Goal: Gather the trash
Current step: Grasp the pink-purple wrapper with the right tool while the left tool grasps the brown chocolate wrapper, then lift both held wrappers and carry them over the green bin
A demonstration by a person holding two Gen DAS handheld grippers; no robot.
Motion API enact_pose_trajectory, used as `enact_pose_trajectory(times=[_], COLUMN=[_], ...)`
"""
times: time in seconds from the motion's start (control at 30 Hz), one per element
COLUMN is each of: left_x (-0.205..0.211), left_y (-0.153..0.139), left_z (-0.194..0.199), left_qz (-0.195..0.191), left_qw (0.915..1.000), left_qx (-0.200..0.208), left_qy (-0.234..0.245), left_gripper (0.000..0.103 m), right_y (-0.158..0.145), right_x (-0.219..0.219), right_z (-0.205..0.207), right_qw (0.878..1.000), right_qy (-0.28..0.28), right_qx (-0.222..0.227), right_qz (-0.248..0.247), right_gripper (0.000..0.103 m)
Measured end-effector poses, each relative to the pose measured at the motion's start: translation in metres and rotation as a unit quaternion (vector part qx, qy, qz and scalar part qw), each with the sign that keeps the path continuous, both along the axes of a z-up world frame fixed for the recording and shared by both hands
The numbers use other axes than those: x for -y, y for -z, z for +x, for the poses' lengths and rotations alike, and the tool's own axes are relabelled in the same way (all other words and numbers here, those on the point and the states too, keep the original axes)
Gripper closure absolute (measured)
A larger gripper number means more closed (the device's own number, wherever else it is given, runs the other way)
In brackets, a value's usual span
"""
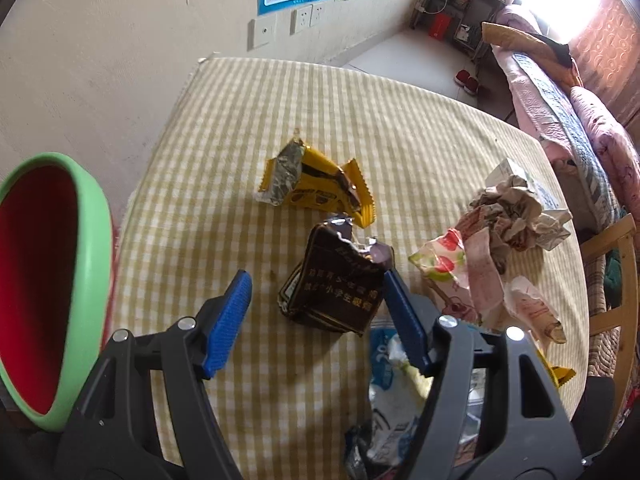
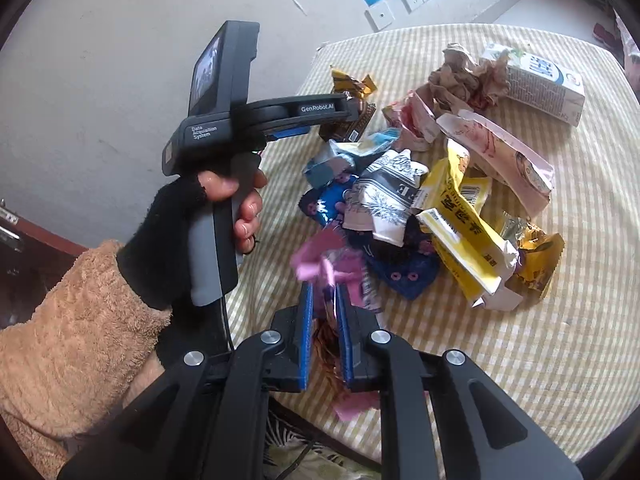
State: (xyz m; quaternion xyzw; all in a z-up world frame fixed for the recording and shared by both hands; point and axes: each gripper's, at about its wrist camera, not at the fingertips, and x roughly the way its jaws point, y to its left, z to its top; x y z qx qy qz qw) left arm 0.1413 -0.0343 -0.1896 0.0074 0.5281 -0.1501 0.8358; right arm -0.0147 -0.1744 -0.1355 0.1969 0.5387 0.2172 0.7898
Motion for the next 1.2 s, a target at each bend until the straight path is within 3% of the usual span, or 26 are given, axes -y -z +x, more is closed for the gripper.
enact_pose_trajectory(times=[0.1,0.3,0.53,0.57,0.6,0.63,0.7,0.93,1.07,1.2], left_x=[0.008,0.02,0.012,0.012,0.013,0.013,0.011,-0.008,-0.021,-0.03], left_y=[0.001,0.006,0.01,0.01,0.01,0.01,0.008,-0.03,-0.057,-0.069], left_z=[-0.001,-0.006,-0.003,-0.004,-0.004,-0.005,-0.007,-0.028,-0.047,-0.069], left_qz=[-0.002,0.018,0.004,0.004,0.0,-0.002,-0.008,-0.017,-0.027,-0.011], left_qw=[0.9999,0.9991,0.9996,0.9995,0.9994,0.9992,0.9992,0.9985,0.996,0.9945], left_qx=[0.001,0.008,-0.004,-0.004,-0.005,-0.008,-0.008,0.051,0.085,0.104], left_qy=[0.013,0.037,0.028,0.03,0.035,0.04,0.039,0.012,0.0,-0.003], left_gripper=[0.048,0.049,0.049,0.054,0.069,0.077,0.083,0.085,0.084,0.084], right_y=[0.004,0.008,0.015,0.017,0.017,0.018,0.019,0.024,0.038,0.057], right_x=[-0.001,-0.006,-0.004,-0.004,-0.004,-0.004,-0.004,-0.009,-0.022,-0.031], right_z=[-0.002,-0.013,-0.023,-0.02,-0.02,-0.018,-0.017,-0.01,-0.007,-0.007], right_qw=[1.0,0.999,0.999,0.999,0.999,0.999,0.999,0.999,0.997,0.995], right_qy=[0.002,-0.024,-0.02,-0.02,-0.02,-0.019,-0.019,-0.028,-0.044,-0.056], right_qx=[-0.002,0.009,-0.004,-0.003,-0.002,-0.001,0.0,-0.002,-0.019,-0.047], right_qz=[-0.009,-0.036,-0.031,-0.03,-0.03,-0.03,-0.029,-0.038,-0.058,-0.063], right_gripper=[0.063,0.049,0.049,0.049,0.049,0.049,0.049,0.046,0.046,0.046])
